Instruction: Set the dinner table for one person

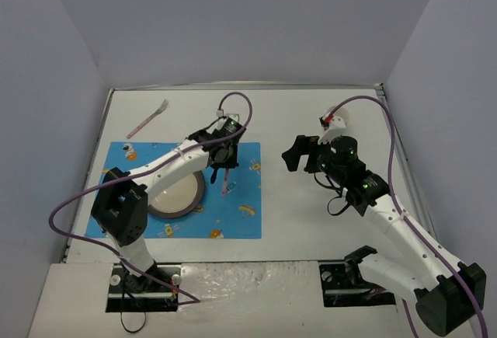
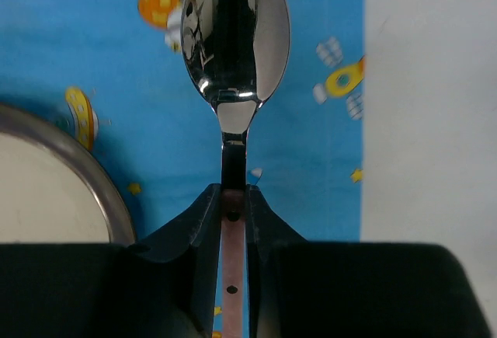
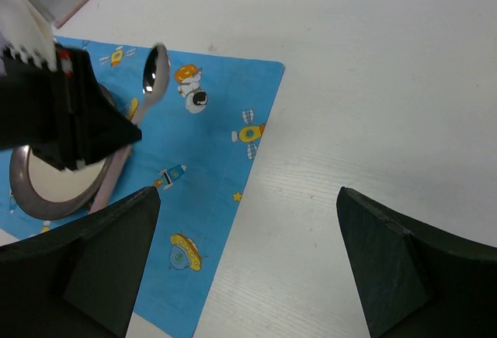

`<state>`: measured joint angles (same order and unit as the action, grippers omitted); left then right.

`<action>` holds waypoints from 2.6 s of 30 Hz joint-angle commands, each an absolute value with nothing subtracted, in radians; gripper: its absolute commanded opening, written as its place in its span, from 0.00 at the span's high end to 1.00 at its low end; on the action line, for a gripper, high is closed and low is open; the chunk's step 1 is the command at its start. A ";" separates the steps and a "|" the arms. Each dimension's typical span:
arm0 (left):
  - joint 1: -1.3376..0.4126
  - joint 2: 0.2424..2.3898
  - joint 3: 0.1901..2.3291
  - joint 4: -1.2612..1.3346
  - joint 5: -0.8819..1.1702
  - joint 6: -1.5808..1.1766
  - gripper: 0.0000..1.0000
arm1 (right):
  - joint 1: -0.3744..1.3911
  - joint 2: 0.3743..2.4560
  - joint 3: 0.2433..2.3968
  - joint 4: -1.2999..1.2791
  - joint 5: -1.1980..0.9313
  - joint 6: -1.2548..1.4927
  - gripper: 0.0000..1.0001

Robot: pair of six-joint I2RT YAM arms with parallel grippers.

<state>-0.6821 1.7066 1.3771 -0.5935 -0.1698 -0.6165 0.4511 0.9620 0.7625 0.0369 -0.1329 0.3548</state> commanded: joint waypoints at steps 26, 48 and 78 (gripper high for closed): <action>-0.830 1.721 1.180 -0.444 -0.348 -0.878 1.00 | 0.440 0.900 0.725 0.031 -0.123 0.364 0.06; -0.831 1.686 1.131 -0.441 -0.310 -0.856 1.00 | 0.440 0.899 0.713 0.031 -0.124 0.376 0.06; -0.733 1.434 1.237 -0.560 -0.332 -0.608 0.24 | 0.442 0.896 0.731 0.032 -0.150 0.375 0.06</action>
